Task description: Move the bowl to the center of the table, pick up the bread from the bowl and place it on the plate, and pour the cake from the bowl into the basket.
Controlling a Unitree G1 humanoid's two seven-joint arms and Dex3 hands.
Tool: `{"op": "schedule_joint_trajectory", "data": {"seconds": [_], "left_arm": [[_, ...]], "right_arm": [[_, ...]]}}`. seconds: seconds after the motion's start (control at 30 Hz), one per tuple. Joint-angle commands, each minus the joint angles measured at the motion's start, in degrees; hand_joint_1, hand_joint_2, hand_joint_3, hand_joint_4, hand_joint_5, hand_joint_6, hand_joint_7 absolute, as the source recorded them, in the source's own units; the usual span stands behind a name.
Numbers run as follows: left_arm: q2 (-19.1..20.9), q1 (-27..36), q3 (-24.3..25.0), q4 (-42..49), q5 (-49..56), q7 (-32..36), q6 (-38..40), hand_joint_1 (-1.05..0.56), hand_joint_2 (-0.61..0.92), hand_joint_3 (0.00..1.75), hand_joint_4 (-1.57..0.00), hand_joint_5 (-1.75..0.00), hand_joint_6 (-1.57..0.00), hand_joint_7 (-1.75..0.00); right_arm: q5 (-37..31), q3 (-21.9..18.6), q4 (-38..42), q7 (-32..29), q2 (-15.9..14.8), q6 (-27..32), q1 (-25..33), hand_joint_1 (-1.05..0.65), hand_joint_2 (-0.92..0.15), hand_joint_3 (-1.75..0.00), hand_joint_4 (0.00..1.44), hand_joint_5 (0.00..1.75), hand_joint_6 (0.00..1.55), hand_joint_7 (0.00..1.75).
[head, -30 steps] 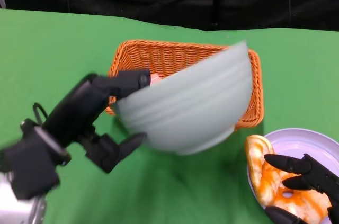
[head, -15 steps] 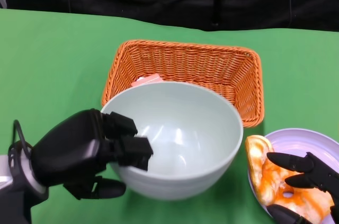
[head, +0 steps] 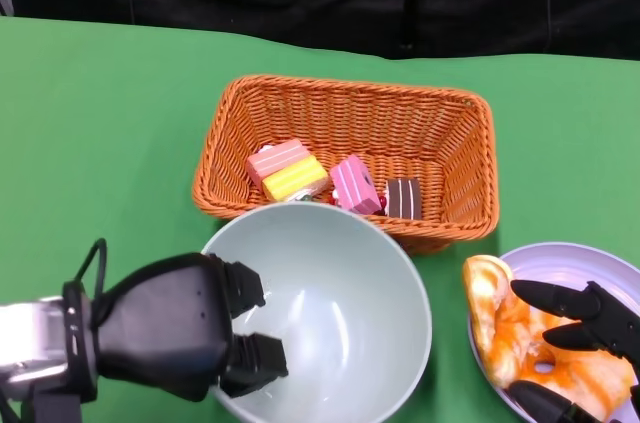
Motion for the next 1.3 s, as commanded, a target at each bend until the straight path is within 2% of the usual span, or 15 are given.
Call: {"op": "schedule_joint_trajectory", "data": {"seconds": [0.03, 0.1, 0.13, 0.17, 0.2, 0.23, 0.33, 0.53, 0.7, 0.87, 1.0, 1.07, 1.2, 1.27, 1.3], "left_arm": [[3.0, 1.1, -6.9, -0.8, 1.4, 3.5, 8.8, -0.35, 0.84, 0.15, -0.95, -1.75, -0.84, -1.44], [4.3, 1.6, -9.6, -1.7, -1.2, -0.6, 12.0, -0.34, 0.84, 0.13, -0.94, -1.75, -0.84, -1.42], [5.1, 1.9, -10.5, -2.5, -2.9, -3.2, 13.0, -0.37, 0.84, 0.07, -0.89, -1.48, -0.86, -0.98], [6.0, 2.6, -10.9, -4.0, -7.8, -10.3, 13.8, -0.38, 0.85, 0.04, -0.88, -1.37, -0.93, -0.71], [7.0, 3.1, -11.4, -5.6, -13.6, -17.7, 14.7, -0.4, 0.88, 0.02, -0.81, -0.87, -0.87, -0.35], [7.7, 3.5, -11.7, -6.9, -18.0, -22.9, 15.5, -0.4, 0.9, 0.01, -0.79, -0.59, -0.82, -0.19], [9.8, 5.6, -12.4, -12.5, -32.5, -37.6, 20.7, -0.47, 0.92, 0.11, -0.71, -0.23, -0.7, -0.02], [14.7, 7.3, -12.4, -27.4, -54.5, -62.1, 36.6, -0.68, 0.92, 0.18, -0.49, -0.06, -0.46, 0.0], [17.6, 7.1, -10.3, -37.5, -64.9, -73.2, 48.2, -0.75, 0.92, 0.14, -0.39, 0.0, -0.38, 0.0], [17.8, 8.0, -5.5, -40.7, -75.2, -74.5, 52.0, -0.72, 0.92, 0.13, -0.47, -0.05, -0.42, -0.03], [13.0, 11.5, 0.0, -40.6, -84.7, -69.4, 54.7, -0.63, 0.92, 0.14, -0.7, -0.15, -0.6, -0.09], [9.8, 13.6, 2.6, -41.5, -88.4, -66.1, 58.3, -0.52, 0.92, 0.15, -0.88, -0.25, -0.75, -0.15], [6.2, 15.6, 4.8, -42.6, -92.2, -63.2, 62.0, -0.44, 0.92, 0.12, -0.96, -0.3, -0.82, -0.18], [3.1, 17.7, 6.2, -44.0, -95.1, -60.1, 65.2, -0.34, 0.92, 0.12, -0.76, -0.86, -0.8, -0.36], [1.9, 18.5, 6.7, -44.7, -96.1, -59.0, 66.5, -0.31, 0.92, 0.12, -0.7, -1.01, -0.76, -0.48]], "right_arm": [[1.0, 0.1, -1.2, -0.6, 0.1, -1.5, 0.2, -0.3, -0.92, -0.22, 0.41, 0.93, 0.33, 0.58], [1.0, 0.2, -1.3, -0.5, 0.1, -1.5, 0.3, -0.3, -0.92, -0.22, 0.41, 0.93, 0.33, 0.58], [1.1, 0.2, -1.4, -0.5, 0.1, -1.5, 0.3, -0.3, -0.92, -0.22, 0.41, 0.93, 0.33, 0.59], [1.1, 0.3, -1.5, -0.5, 0.1, -1.4, 0.3, -0.3, -0.92, -0.22, 0.41, 0.93, 0.33, 0.59], [1.1, 0.4, -1.5, -0.5, 0.2, -1.5, 0.3, -0.3, -0.92, -0.22, 0.41, 0.93, 0.33, 0.59], [1.1, 0.4, -1.6, -0.5, 0.2, -1.5, 0.3, -0.3, -0.92, -0.22, 0.41, 0.93, 0.33, 0.59], [1.2, 0.5, -1.7, -0.4, 0.3, -1.5, 0.4, -0.3, -0.92, -0.22, 0.41, 0.93, 0.32, 0.6], [2.7, 0.6, -0.9, -0.2, -0.2, -2.6, -0.1, -0.33, -0.92, -0.22, 0.41, 0.95, 0.31, 0.63], [4.1, 0.9, -0.7, 0.9, -1.3, -2.8, -0.7, -0.34, -0.92, -0.21, 0.37, 0.96, 0.27, 0.65], [5.8, 1.4, 0.3, 1.4, -2.5, -4.4, -1.7, -0.36, -0.92, -0.19, 0.32, 1.0, 0.24, 0.7], [5.4, 2.5, 0.8, 0.9, -2.5, -4.7, -2.2, -0.41, -0.92, -0.2, 0.31, 1.04, 0.24, 0.72], [5.7, 3.2, 0.9, 0.9, -2.3, -4.3, -2.4, -0.42, -0.92, -0.22, 0.3, 1.05, 0.23, 0.73], [6.6, 3.7, 1.3, 1.0, -2.4, -4.1, -2.8, -0.42, -0.92, -0.23, 0.29, 1.06, 0.22, 0.74], [7.4, 4.1, 1.2, 1.3, -2.5, -4.2, -2.7, -0.42, -0.92, -0.23, 0.27, 1.06, 0.22, 0.75], [7.6, 4.2, 1.2, 1.3, -2.6, -4.2, -2.7, -0.42, -0.92, -0.23, 0.27, 1.06, 0.22, 0.75]]}}
